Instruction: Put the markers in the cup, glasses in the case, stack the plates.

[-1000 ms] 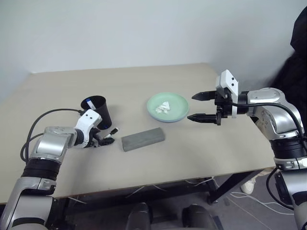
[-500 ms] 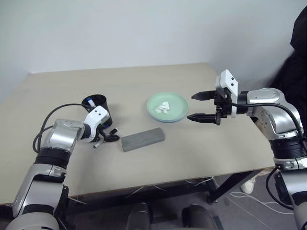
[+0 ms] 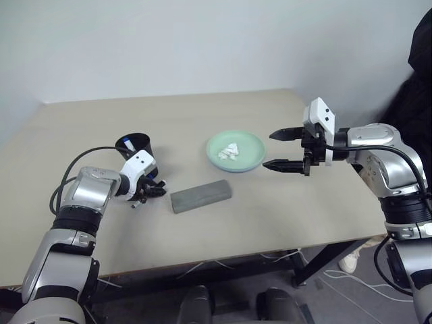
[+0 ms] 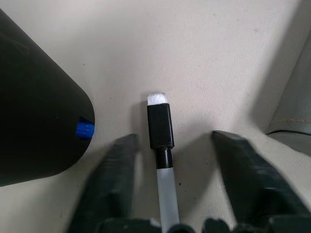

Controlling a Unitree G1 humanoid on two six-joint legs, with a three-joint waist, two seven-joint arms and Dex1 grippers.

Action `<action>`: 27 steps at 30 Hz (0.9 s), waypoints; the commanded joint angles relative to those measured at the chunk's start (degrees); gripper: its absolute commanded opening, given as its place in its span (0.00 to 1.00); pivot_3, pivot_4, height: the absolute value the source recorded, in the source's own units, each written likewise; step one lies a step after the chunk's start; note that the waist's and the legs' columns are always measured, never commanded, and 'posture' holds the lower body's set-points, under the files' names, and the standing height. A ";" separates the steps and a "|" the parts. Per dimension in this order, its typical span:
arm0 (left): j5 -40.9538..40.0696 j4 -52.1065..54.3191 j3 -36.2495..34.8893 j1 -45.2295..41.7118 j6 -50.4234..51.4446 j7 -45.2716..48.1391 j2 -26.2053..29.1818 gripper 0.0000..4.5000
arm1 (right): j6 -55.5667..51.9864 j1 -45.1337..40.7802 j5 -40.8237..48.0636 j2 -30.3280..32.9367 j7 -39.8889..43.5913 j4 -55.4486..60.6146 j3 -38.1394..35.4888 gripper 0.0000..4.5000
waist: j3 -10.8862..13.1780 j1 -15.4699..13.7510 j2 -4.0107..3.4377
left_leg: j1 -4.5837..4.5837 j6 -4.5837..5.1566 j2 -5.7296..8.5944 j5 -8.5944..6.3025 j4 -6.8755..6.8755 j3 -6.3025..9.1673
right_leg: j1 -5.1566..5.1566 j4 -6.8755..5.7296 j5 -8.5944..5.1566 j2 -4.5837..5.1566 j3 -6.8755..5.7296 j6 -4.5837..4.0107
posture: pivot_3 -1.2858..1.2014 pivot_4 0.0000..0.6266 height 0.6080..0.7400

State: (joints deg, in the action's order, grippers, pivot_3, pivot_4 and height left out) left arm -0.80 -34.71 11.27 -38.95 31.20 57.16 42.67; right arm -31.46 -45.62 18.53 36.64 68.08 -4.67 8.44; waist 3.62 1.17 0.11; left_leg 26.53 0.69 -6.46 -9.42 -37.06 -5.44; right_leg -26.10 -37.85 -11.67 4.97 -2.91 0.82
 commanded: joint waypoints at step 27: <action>-15.29 32.57 -9.76 6.60 11.32 6.72 0.98 0.02 | 0.54 -1.15 0.90 0.25 -0.37 1.62 -1.60 1.00 | 0.00 0.02 0.00 | 0.00 0.00 -0.01 0.00 -0.06 0.00 | 0.04 0.00 0.02 0.00 0.01 0.01 | 0.52 0.00 0.79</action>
State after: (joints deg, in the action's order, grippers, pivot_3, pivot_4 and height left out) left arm -14.37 -5.08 3.34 -31.90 41.89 64.47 43.60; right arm -31.30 -45.61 18.61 36.63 67.96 -4.65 8.43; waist 3.62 1.19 0.11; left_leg 26.53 0.69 -6.47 -9.42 -37.13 -5.44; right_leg -26.06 -37.85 -11.65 4.97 -2.89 0.83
